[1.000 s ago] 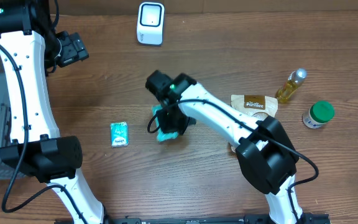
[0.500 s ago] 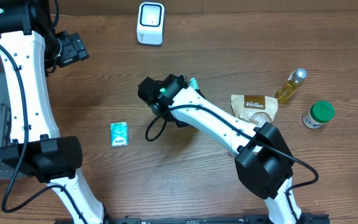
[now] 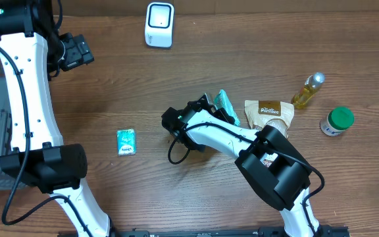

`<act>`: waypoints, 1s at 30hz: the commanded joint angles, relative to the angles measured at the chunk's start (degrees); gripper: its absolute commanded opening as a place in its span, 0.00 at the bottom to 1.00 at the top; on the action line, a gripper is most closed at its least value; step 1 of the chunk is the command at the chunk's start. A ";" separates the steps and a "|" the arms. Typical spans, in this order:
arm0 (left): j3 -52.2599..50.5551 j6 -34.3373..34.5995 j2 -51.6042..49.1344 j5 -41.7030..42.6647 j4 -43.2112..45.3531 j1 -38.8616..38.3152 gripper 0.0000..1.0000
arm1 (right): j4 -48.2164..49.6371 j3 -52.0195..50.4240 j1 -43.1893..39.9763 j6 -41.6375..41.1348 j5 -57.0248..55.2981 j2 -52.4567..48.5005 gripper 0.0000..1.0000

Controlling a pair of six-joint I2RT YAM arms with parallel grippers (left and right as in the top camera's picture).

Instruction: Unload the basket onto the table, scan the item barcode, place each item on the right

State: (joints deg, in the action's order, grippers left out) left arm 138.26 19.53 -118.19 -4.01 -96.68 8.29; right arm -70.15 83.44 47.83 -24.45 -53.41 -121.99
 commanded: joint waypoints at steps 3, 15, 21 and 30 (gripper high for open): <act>-0.22 -0.24 1.31 0.46 -0.11 -0.07 0.99 | 2.03 -0.20 0.74 -1.25 -0.52 1.33 0.04; -0.22 -0.24 1.31 0.48 -0.11 -0.07 0.99 | 2.84 -0.20 0.96 -0.98 3.28 1.33 0.13; -0.22 -0.24 1.31 0.48 -0.11 -0.07 1.00 | 4.20 -0.17 0.96 -0.98 8.07 1.33 0.24; -0.22 -0.24 1.31 0.48 -0.11 -0.07 1.00 | 3.91 -0.07 1.53 -1.03 8.13 1.36 0.34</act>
State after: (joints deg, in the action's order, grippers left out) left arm 138.26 19.53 -118.19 -4.03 -96.66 8.29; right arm -66.39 83.33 48.53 -24.86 -47.83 -121.99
